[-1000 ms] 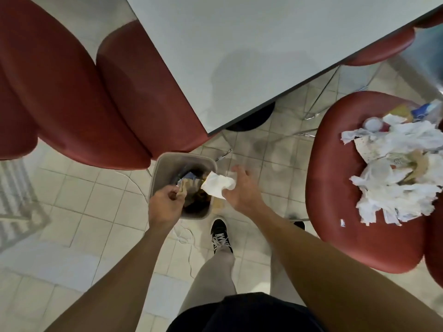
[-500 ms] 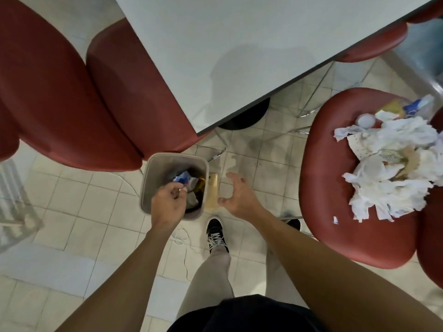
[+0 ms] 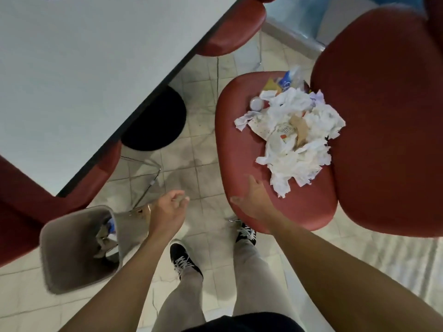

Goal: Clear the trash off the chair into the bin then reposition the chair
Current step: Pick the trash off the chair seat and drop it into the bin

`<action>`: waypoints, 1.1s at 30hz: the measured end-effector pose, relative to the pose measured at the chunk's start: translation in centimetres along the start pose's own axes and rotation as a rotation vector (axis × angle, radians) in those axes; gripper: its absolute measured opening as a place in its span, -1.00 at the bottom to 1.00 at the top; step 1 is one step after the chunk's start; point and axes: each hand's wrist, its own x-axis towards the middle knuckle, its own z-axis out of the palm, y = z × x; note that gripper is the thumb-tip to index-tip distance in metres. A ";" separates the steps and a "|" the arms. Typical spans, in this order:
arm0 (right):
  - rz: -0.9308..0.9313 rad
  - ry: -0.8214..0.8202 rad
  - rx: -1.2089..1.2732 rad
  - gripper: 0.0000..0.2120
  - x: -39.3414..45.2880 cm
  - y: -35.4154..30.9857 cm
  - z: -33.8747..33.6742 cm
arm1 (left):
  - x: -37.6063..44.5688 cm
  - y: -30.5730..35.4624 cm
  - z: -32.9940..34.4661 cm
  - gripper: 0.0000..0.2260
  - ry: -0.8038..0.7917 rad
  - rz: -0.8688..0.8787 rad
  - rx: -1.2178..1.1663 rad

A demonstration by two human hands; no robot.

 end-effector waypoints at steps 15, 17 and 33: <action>0.175 -0.013 0.083 -0.49 6.1 15.4 -6.0 | 7.3 12.9 20.0 -0.79 -0.253 0.282 0.253; 0.127 -0.002 0.052 -0.52 7.3 16.3 -5.7 | 9.0 13.1 22.3 -0.78 -0.239 0.285 0.281; 0.019 -0.061 -0.091 -0.50 13.1 17.2 -4.7 | 12.8 12.9 27.8 -0.69 -0.265 0.208 0.297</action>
